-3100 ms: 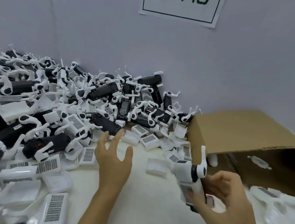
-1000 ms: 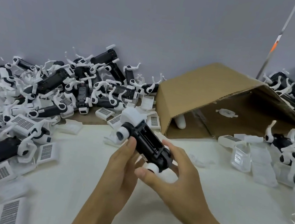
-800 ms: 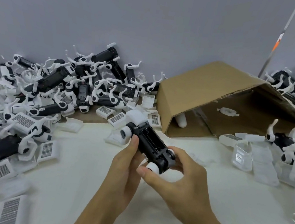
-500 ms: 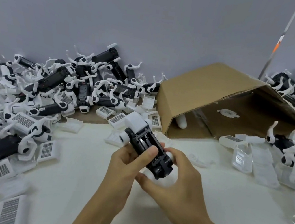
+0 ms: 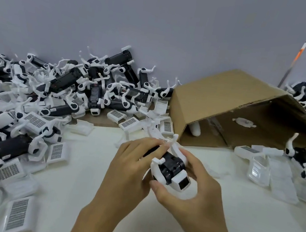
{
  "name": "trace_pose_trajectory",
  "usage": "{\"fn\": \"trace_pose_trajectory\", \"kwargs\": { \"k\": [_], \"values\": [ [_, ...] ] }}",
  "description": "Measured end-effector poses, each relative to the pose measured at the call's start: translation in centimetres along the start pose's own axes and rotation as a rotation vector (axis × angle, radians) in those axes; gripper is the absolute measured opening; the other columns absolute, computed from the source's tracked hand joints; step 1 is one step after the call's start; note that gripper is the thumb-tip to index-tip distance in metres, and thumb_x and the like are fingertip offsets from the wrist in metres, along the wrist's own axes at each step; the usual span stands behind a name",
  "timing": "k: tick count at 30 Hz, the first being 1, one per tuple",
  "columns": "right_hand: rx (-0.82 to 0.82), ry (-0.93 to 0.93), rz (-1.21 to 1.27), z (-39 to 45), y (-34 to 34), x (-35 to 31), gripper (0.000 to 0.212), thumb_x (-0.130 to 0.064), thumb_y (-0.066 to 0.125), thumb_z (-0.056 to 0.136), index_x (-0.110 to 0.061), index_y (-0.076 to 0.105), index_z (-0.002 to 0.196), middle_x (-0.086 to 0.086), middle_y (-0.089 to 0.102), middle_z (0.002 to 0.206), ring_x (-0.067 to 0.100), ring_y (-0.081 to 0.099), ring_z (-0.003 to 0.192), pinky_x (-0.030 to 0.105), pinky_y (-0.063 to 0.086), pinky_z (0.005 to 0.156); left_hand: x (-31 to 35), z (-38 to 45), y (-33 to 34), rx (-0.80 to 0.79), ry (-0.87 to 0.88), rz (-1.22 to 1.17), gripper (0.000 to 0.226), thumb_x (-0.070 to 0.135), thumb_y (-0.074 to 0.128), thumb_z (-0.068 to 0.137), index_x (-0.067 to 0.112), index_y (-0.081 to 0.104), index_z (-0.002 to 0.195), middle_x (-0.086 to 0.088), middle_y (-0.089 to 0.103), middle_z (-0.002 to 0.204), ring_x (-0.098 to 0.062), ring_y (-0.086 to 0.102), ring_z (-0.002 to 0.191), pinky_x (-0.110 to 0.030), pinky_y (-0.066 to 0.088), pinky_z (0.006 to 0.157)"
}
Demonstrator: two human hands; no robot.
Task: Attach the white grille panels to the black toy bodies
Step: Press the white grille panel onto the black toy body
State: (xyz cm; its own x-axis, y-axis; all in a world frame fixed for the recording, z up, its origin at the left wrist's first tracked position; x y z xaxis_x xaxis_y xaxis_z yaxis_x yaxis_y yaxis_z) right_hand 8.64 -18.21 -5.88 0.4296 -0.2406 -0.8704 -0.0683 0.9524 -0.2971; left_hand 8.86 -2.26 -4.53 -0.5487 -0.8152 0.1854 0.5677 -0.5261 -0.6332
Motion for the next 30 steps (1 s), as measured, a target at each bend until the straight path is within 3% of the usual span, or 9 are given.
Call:
{"fn": "trace_pose_trajectory", "kwargs": {
  "k": [4,7,9,16,20,23,25,27,30],
  "values": [
    [0.045,-0.006,-0.083,0.0,0.0,-0.3,0.069,-0.069,0.077,0.056,-0.056,0.054,0.119,-0.035,0.064,0.111,-0.005,0.063,0.106,0.012,0.052,0.081,0.1,-0.2,0.4,-0.051,-0.006,0.052,0.061,-0.004,0.077,0.066,0.009,0.068,0.126,-0.004,0.068,0.122,-0.024,0.063,0.113,-0.032,0.044,0.092],
    [0.101,0.009,-0.065,0.3,-0.5,-0.5,0.055,-0.066,0.077,0.057,-0.052,0.062,0.108,-0.031,0.069,0.099,-0.001,0.067,0.097,0.013,0.053,0.074,0.7,-0.1,0.6,-0.035,-0.004,0.035,0.044,0.01,0.06,0.081,0.007,0.07,0.124,-0.003,0.07,0.12,-0.022,0.064,0.111,-0.031,0.045,0.091],
    [0.13,0.031,0.008,0.5,-0.7,-0.5,0.045,-0.066,0.076,0.058,-0.056,0.064,0.1,-0.03,0.07,0.096,-0.002,0.067,0.094,0.009,0.052,0.071,0.9,-0.1,0.6,-0.028,-0.029,0.029,0.043,0.017,0.065,0.085,0.009,0.068,0.127,0.001,0.069,0.122,-0.019,0.063,0.113,-0.028,0.043,0.093],
    [0.182,0.145,0.111,0.4,-0.5,-0.5,0.045,-0.07,0.072,0.054,-0.041,0.07,0.088,-0.019,0.072,0.081,0.003,0.068,0.074,0.011,0.05,0.061,1.4,-0.4,1.7,0.019,-0.102,0.074,0.081,0.017,0.094,0.059,0.018,0.052,0.128,-0.002,0.057,0.116,-0.023,0.052,0.106,-0.028,0.035,0.09],
    [0.138,0.261,0.158,1.0,-0.7,-0.6,0.06,-0.082,0.071,0.053,-0.034,0.076,0.09,-0.016,0.075,0.086,0.001,0.069,0.083,0.015,0.05,0.064,1.6,-0.4,1.8,0.182,-0.059,0.095,0.076,0.016,0.093,0.057,0.017,0.034,0.106,-0.004,0.035,0.107,-0.024,0.039,0.092,-0.032,0.03,0.075],
    [0.093,0.34,0.275,1.6,-0.9,-0.8,0.05,-0.089,0.063,0.057,-0.052,0.075,0.088,-0.022,0.075,0.089,-0.006,0.068,0.09,0.018,0.049,0.074,1.4,-0.6,1.8,0.226,-0.007,0.087,0.067,0.011,0.094,0.064,0.016,0.039,0.101,-0.001,0.041,0.103,-0.023,0.044,0.086,-0.034,0.039,0.072],
    [0.053,0.336,0.341,1.7,-1.1,-0.9,0.059,-0.097,0.047,0.061,-0.057,0.073,0.095,-0.02,0.076,0.1,-0.003,0.068,0.099,0.028,0.051,0.085,1.2,-0.7,1.5,0.284,-0.003,0.049,0.054,0.005,0.091,0.069,0.015,0.047,0.099,-0.002,0.054,0.102,-0.025,0.054,0.085,-0.035,0.047,0.07],
    [0.053,0.306,0.359,1.7,-1.3,-0.6,0.073,-0.102,0.038,0.06,-0.056,0.073,0.103,-0.021,0.074,0.11,-0.003,0.066,0.108,0.032,0.049,0.09,0.8,-0.4,1.0,0.337,-0.109,-0.099,0.044,0.008,0.087,0.073,0.017,0.057,0.104,-0.002,0.065,0.102,-0.022,0.062,0.091,-0.028,0.053,0.076],
    [0.134,0.262,0.379,1.8,-1.3,-0.2,0.071,-0.094,0.043,0.066,-0.041,0.077,0.1,-0.02,0.074,0.109,0.0,0.067,0.109,0.032,0.051,0.089,0.2,-0.1,0.2,0.388,-0.628,-0.75,0.025,0.03,0.072,0.078,0.032,0.074,0.103,0.003,0.075,0.1,-0.017,0.071,0.093,-0.021,0.053,0.08]
  ]
}}
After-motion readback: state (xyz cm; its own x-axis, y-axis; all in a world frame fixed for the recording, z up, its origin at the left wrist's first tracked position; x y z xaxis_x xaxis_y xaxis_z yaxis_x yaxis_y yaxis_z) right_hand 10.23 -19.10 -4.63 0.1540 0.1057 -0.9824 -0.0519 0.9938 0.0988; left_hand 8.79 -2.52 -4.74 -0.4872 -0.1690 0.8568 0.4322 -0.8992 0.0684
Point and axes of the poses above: each hand's wrist, its own z-axis towards the middle knuckle, its own y-axis out of the palm, x = y × z, the point moved 2 cm from there along z, towards the middle knuckle
